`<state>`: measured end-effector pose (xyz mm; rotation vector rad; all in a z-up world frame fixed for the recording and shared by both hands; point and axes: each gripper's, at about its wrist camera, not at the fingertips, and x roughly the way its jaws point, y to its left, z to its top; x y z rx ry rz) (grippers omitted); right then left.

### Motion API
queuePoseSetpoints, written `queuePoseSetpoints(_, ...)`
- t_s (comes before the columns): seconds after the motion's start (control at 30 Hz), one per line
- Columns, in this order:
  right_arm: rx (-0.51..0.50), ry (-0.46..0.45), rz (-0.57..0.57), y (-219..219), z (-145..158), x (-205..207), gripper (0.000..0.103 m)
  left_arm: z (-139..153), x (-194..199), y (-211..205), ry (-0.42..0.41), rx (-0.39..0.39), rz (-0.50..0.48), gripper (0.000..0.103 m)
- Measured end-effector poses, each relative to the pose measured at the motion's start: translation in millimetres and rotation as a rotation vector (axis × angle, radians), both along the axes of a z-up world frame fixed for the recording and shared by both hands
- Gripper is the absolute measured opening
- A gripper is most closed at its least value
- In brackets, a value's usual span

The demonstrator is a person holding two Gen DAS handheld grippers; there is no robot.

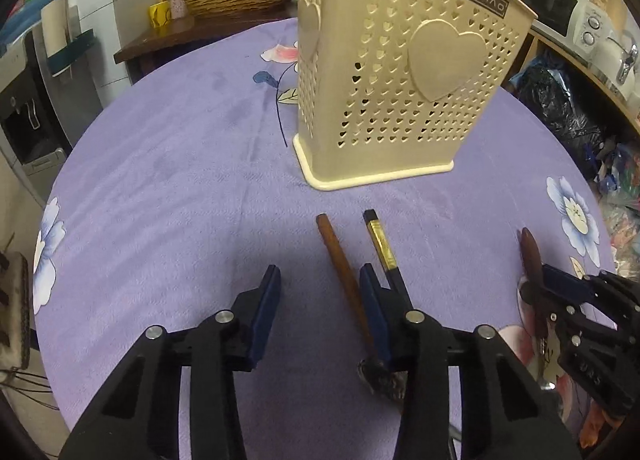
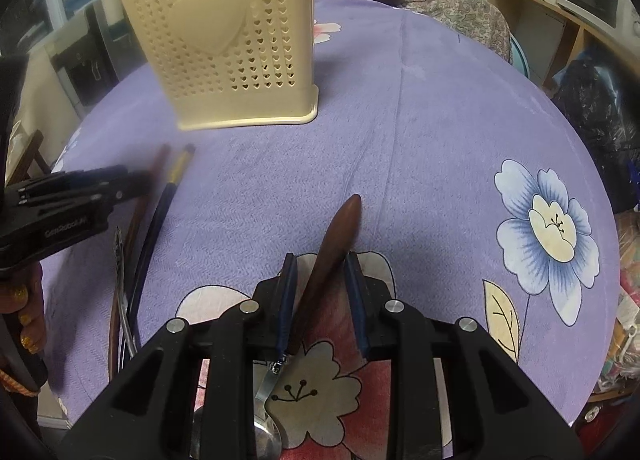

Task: Organize utensils
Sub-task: 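Close the left tool on a brown chopstick while the right tool grasps the wooden-handled ladle, then lift the chopstick and ladle and carry them above the holder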

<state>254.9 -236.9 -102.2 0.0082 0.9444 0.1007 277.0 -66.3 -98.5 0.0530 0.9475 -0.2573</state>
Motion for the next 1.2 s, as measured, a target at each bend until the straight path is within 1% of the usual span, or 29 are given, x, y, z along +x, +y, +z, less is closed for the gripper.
queuePoseSetpoints(0.07,0.016,-0.001,-0.012,-2,0,2,0.026,0,2,-6,0.001,0.018,-0.009,0.028)
queuePoseSetpoints(0.1,0.025,-0.002,-0.018,-4,0,4,0.026,0,2,-11,-0.005,0.039,-0.019,0.026)
queuePoseSetpoints(0.17,0.036,-0.004,-0.031,-5,0,9,0.026,0,3,-19,-0.019,0.066,-0.03,0.013)
queuePoseSetpoints(0.27,0.025,-0.007,-0.03,-1,1,19,0.026,0,5,-25,-0.023,0.085,-0.059,0.012)
queuePoseSetpoints(0.37,0.036,0.001,-0.027,3,2,32,0.026,0,8,-24,-0.026,0.104,-0.091,0.012)
queuePoseSetpoints(0.47,0.009,-0.001,-0.022,8,2,33,0.026,-1,10,-13,-0.02,0.102,-0.084,0.012)
queuePoseSetpoints(0.7,-0.039,-0.005,-0.035,16,1,31,0.026,-2,7,-19,-0.032,0.159,-0.062,0.014)
queuePoseSetpoints(0.8,-0.036,-0.015,-0.044,16,1,28,0.024,-2,8,-16,-0.034,0.144,-0.052,0.014)
queuePoseSetpoints(0.83,-0.035,-0.02,-0.041,17,1,28,0.023,-2,6,-17,-0.037,0.14,-0.052,0.012)
queuePoseSetpoints(0.93,-0.04,-0.034,-0.031,21,1,27,0.018,-2,6,-19,-0.046,0.15,-0.059,0.011)
queuePoseSetpoints(1.0,-0.039,-0.039,-0.026,21,1,27,0.018,-3,7,-18,-0.049,0.145,-0.063,0.01)
queuePoseSetpoints(1.13,0.008,-0.045,-0.02,14,1,27,0.018,-2,7,-14,-0.05,0.126,-0.066,0.01)
queuePoseSetpoints(1.2,0.038,-0.049,-0.016,10,1,27,0.017,1,7,-10,-0.059,0.1,-0.061,0.009)
